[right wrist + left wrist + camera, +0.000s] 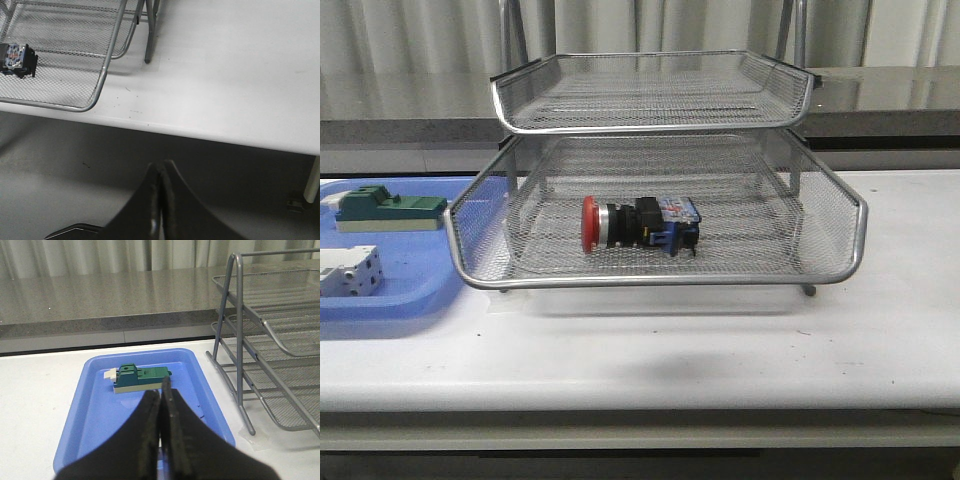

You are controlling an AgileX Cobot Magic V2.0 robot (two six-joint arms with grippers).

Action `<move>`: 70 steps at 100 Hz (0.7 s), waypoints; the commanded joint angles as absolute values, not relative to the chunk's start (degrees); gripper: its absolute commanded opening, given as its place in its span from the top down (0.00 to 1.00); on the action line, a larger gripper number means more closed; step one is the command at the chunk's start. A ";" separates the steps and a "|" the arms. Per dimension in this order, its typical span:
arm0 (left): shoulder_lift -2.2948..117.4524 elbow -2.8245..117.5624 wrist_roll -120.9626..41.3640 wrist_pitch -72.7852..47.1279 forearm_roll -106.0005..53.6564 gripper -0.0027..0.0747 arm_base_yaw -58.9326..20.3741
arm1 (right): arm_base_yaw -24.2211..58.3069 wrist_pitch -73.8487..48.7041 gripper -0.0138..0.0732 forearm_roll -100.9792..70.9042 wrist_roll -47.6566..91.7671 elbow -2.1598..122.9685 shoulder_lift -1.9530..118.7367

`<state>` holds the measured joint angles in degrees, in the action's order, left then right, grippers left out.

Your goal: Place button on rack with both arms

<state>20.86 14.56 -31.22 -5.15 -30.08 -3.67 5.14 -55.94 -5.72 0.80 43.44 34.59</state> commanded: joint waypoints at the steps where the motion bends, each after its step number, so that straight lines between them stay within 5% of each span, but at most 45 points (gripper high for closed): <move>1: 21.14 16.19 -30.68 -1.12 -30.74 0.99 -3.55 | 4.86 -53.11 0.92 -5.51 0.86 45.11 34.65; 70: 21.14 16.19 -30.68 -1.12 -30.74 0.99 -3.55 | 4.92 -48.78 0.92 -8.33 4.27 45.11 36.91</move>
<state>20.86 14.56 -31.22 -5.15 -30.08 -3.67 5.14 -53.51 -6.87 1.39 43.44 35.11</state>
